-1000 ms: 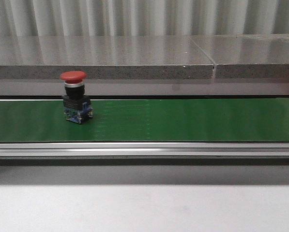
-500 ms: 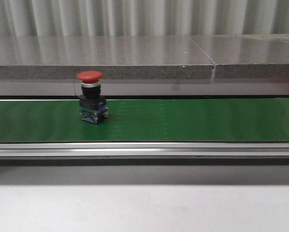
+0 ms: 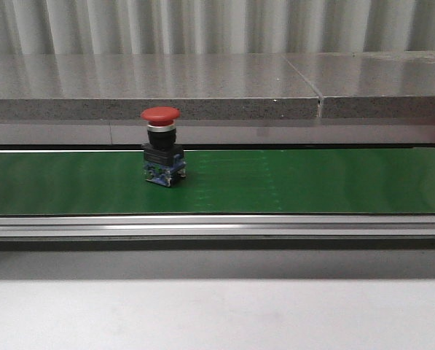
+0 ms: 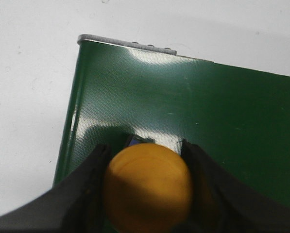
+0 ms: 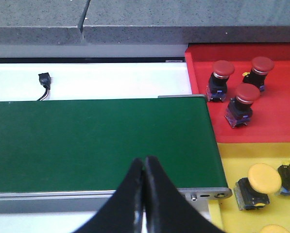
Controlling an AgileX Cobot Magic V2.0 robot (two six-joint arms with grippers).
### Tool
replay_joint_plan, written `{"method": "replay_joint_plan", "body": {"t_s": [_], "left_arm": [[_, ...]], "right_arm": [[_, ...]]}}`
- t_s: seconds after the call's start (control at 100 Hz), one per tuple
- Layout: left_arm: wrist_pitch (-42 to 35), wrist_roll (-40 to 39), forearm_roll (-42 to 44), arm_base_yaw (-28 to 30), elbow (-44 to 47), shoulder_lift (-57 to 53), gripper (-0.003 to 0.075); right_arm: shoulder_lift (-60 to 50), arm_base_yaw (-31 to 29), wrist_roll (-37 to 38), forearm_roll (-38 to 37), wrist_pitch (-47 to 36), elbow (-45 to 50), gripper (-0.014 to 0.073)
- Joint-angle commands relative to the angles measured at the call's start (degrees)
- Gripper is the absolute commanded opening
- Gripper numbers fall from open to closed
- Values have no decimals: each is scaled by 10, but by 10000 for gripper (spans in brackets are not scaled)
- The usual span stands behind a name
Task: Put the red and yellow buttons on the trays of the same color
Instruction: 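Grasp the last yellow button with the left gripper and lift it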
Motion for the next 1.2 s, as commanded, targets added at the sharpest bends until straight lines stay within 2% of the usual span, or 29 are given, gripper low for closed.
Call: {"method": "replay_joint_plan", "body": {"t_s": [0.0, 0.14, 0.28, 0.42, 0.61, 0.71, 0.88, 1.19], "left_arm": [[-23, 2, -2, -4, -16, -18, -19], [-21, 2, 2, -4, -16, -18, -11], [-17, 2, 2, -4, -16, -18, 79], [-16, 2, 2, -4, -16, -18, 231], [-4, 2, 2, -4, -16, -18, 521], [1, 2, 0, -4, -16, -18, 623], [22, 14, -18, -11, -35, -20, 629], [16, 31, -18, -79, -67, -68, 629]], "right_arm": [[0, 2, -4, -6, -42, -14, -67], [0, 2, -4, -6, -42, -14, -67], [0, 2, -4, -6, -42, -14, -67], [0, 2, -4, -6, -42, -14, -67], [0, 2, -4, -6, -42, -14, -67], [0, 2, -4, -6, -42, -14, -67], [0, 2, -4, -6, -42, -14, -67], [0, 2, -4, -6, -42, -14, -67]]}}
